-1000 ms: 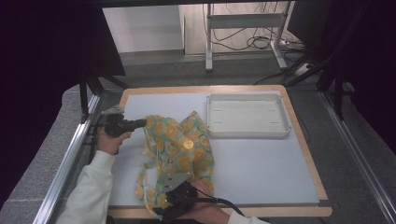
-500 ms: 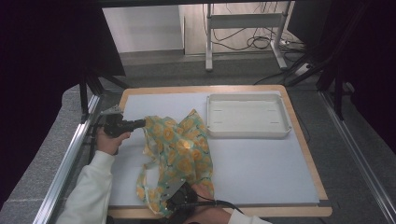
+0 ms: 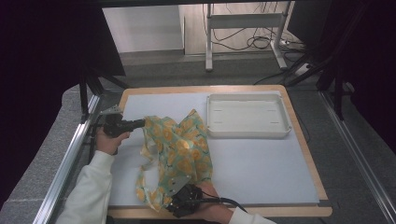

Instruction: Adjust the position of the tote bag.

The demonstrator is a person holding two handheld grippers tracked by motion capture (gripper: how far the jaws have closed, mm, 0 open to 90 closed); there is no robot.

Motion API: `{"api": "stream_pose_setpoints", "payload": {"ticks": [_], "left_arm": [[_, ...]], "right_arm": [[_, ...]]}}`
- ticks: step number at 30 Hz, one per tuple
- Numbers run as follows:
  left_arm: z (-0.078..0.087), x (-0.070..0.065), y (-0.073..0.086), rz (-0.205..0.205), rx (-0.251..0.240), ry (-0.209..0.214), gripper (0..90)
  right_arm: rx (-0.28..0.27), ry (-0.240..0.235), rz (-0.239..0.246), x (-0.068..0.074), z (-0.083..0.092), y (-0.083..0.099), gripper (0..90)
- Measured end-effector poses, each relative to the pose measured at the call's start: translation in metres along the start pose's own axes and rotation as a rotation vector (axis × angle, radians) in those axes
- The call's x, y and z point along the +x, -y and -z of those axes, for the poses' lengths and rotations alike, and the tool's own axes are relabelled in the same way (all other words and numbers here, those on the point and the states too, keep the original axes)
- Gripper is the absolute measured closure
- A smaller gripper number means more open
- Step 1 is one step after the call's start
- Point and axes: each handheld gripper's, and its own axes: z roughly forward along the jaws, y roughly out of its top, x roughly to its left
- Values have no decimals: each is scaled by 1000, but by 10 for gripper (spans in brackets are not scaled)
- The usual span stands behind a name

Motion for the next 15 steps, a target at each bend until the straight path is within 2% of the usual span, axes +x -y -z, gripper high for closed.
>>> {"api": "stream_pose_setpoints", "payload": {"ticks": [3, 5, 9, 15], "left_arm": [[1, 0, 0, 0, -3, -4, 886], [1, 0, 0, 1, -5, -3, 888], [2, 0, -1, 0, -10, 0, 892], [6, -1, -3, 7, -26, 16, 894]], "right_arm": [[8, -12, -6, 0, -1, 0, 771], [1, -11, -11, 0, 0, 0, 841], [-34, 2, -31, -3, 6, -2, 874], [-107, 44, -13, -2, 24, -5, 879]]}}
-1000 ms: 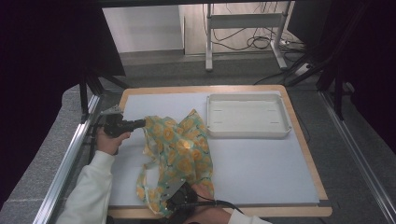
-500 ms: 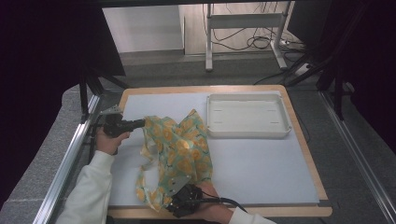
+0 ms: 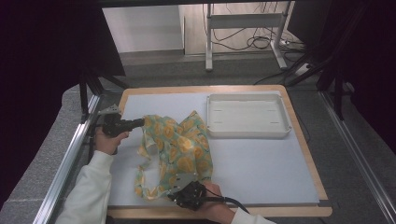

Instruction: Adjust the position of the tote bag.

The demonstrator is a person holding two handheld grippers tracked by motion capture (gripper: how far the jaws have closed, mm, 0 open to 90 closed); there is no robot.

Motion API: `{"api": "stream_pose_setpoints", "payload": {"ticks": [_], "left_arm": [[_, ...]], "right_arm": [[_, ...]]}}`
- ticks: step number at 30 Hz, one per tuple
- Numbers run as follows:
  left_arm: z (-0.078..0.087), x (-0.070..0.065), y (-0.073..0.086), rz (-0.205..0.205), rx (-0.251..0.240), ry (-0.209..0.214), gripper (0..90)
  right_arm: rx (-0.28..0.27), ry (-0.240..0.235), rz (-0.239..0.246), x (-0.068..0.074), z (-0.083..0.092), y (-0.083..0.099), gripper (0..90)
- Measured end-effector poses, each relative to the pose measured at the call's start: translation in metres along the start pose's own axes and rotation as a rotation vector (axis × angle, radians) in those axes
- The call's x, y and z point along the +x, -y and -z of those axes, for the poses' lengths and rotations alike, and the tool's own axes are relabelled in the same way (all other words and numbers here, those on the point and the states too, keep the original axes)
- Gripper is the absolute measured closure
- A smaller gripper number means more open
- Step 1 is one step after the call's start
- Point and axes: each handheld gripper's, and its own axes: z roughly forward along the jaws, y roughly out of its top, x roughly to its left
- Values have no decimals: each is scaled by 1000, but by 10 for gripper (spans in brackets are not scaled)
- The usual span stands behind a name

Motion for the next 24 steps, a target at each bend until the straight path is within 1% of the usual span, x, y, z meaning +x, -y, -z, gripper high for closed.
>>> {"api": "stream_pose_setpoints", "payload": {"ticks": [2, 3, 5, 7, 9, 10, 11, 12, 13, 15, 19, 21, 24], "left_arm": [[3, -2, -3, 14, -18, 24, 894], [7, -5, -6, 14, -38, 42, 895], [12, -11, -12, -10, -52, 41, 895], [16, -16, -16, -18, -71, 58, 896], [18, -20, -18, -25, -77, 62, 896], [18, -21, -19, -24, -83, 66, 896], [19, -22, -20, -19, -88, 74, 897], [19, -22, -21, -15, -92, 81, 897], [19, -23, -22, -12, -94, 82, 897], [19, -24, -24, -15, -96, 81, 897], [22, -26, -31, -14, -118, 80, 898], [23, -27, -35, -16, -129, 80, 898], [24, -27, -41, -8, -147, 81, 899]], "right_arm": [[-41, 18, 9, 0, 9, -3, 879], [-50, 22, 11, 0, 11, -3, 879], [-92, 44, 9, -1, 21, -6, 879], [-133, 60, 9, -2, 30, -9, 879], [-166, 74, 6, -3, 39, -12, 879], [-178, 80, 7, -3, 43, -13, 879], [-203, 89, 5, -4, 49, -15, 879], [-203, 89, 5, -4, 49, -15, 879], [-215, 92, 3, -4, 52, -16, 879], [-232, 95, 1, -4, 56, -17, 879], [-265, 103, 1, -4, 62, -22, 879], [-280, 110, 9, -5, 66, -24, 879], [-310, 130, 10, -6, 75, -27, 879]]}}
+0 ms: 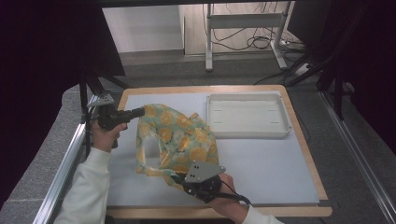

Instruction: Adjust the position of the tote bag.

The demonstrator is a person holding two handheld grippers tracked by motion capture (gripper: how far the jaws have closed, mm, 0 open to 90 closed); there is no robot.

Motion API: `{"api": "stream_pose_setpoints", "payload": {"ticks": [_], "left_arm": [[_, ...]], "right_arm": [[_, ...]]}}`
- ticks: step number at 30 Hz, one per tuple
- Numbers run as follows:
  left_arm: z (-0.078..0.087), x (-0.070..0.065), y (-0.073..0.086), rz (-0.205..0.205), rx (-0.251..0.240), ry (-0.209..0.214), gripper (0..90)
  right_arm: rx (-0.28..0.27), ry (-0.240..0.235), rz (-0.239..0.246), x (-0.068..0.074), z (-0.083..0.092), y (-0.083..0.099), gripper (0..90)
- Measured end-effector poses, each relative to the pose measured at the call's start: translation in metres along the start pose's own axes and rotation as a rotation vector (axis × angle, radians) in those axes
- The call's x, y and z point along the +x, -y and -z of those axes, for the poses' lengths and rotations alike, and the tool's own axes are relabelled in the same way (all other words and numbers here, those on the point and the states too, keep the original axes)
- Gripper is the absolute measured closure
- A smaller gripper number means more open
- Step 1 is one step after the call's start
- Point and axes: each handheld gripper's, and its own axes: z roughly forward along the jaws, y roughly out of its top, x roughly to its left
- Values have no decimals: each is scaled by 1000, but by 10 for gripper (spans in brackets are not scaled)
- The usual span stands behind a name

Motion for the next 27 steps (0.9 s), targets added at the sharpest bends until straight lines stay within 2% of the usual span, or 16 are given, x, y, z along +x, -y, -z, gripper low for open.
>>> {"api": "stream_pose_setpoints", "payload": {"ticks": [4, 10, 14, 20, 27], "left_arm": [[2, 0, -4, 4, -11, -8, 899], [14, -5, -17, 2, -55, -15, 899], [22, -8, -32, 10, -83, 1, 899], [24, -15, -58, -20, -89, -16, 900], [24, -14, -69, 2, -110, 4, 900]], "right_arm": [[-29, 37, -8, -8, 12, -4, 879], [-74, 90, -36, -20, 31, -10, 880], [-119, 131, -32, -26, 47, -20, 880], [-163, 173, -4, -31, 62, -37, 880], [-206, 196, 8, -33, 74, -48, 881]]}}
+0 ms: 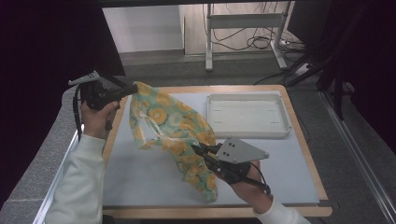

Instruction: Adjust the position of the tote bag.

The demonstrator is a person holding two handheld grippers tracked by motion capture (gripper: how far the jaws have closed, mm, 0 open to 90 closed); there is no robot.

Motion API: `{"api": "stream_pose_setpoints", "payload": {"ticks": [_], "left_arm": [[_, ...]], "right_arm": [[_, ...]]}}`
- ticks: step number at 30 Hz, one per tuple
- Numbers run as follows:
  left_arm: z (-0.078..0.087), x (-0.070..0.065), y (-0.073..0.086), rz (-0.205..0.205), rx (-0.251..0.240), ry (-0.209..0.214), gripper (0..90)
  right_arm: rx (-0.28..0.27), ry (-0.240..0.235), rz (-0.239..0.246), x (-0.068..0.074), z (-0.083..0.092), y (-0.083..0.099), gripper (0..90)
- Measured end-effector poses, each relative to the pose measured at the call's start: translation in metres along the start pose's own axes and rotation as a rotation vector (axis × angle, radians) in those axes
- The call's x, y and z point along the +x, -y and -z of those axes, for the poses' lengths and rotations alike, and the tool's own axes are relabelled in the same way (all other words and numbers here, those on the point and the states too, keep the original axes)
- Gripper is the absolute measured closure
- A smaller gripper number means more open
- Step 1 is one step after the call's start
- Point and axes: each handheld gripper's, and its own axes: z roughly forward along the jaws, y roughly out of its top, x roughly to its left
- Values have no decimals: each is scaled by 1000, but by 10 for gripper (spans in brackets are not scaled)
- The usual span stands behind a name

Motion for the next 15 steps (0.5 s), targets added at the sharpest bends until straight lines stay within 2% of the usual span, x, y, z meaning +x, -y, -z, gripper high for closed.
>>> {"api": "stream_pose_setpoints", "payload": {"ticks": [5, 8, 11, 15], "left_arm": [[5, -1, -4, 5, -16, 6, 900], [6, -2, -9, 1, -21, 1, 900], [4, -2, -12, -3, -10, -4, 900], [-3, -1, -10, 3, 10, -8, 900]], "right_arm": [[-35, 25, -7, -6, 10, -7, 881], [-48, 39, 7, -7, 14, -14, 881], [-44, 35, 6, -10, 10, -19, 881], [-32, 32, -43, -20, -1, -11, 881]]}}
